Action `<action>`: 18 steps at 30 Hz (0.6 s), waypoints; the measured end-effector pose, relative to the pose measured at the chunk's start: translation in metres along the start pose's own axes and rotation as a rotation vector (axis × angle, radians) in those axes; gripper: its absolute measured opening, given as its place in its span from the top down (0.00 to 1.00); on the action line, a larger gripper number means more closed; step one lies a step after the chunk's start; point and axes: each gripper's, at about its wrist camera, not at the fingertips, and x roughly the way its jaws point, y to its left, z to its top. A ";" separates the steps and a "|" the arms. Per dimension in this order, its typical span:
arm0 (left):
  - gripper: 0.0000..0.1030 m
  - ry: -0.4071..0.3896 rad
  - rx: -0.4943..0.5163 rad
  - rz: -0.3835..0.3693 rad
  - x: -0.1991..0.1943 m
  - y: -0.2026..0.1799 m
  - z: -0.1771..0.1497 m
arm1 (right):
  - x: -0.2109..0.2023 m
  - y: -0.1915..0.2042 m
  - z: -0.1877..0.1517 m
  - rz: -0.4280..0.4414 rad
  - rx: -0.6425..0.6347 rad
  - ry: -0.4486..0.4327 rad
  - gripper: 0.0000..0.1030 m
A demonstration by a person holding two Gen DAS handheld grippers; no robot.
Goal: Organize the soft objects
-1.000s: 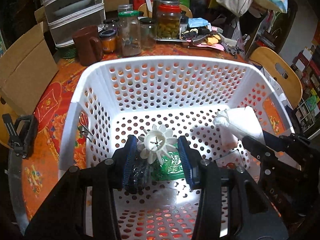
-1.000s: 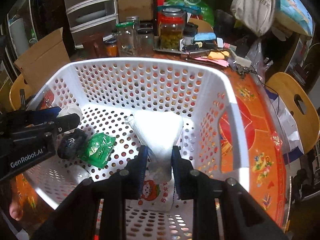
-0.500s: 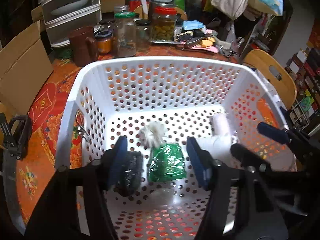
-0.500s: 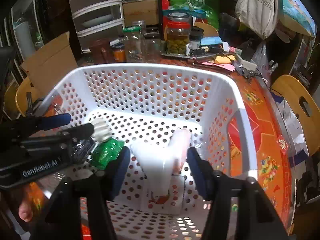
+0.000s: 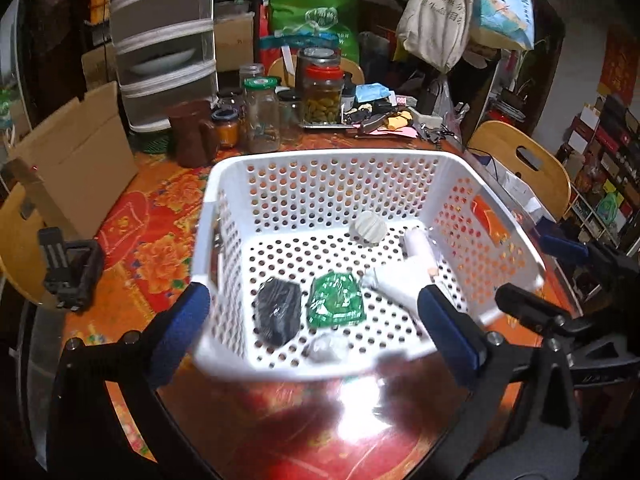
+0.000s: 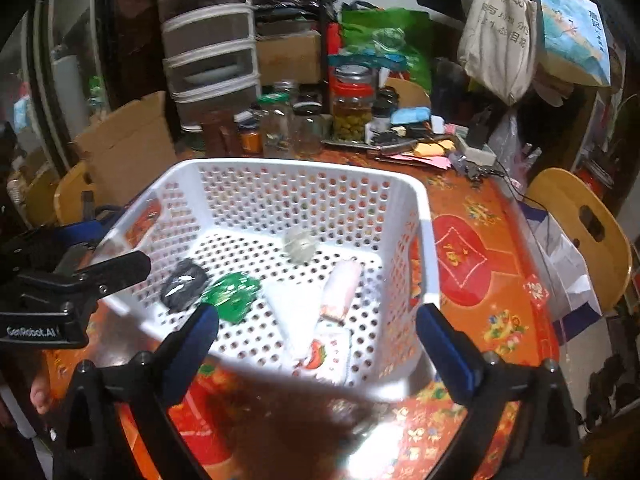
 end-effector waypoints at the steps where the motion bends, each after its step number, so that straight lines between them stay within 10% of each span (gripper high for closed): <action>1: 0.00 -0.009 0.001 0.005 -0.008 0.001 -0.006 | -0.006 0.001 -0.006 0.013 0.001 -0.011 0.04; 18: 0.00 -0.155 0.014 0.033 -0.120 -0.017 -0.111 | -0.085 0.006 -0.088 0.034 0.100 -0.103 0.04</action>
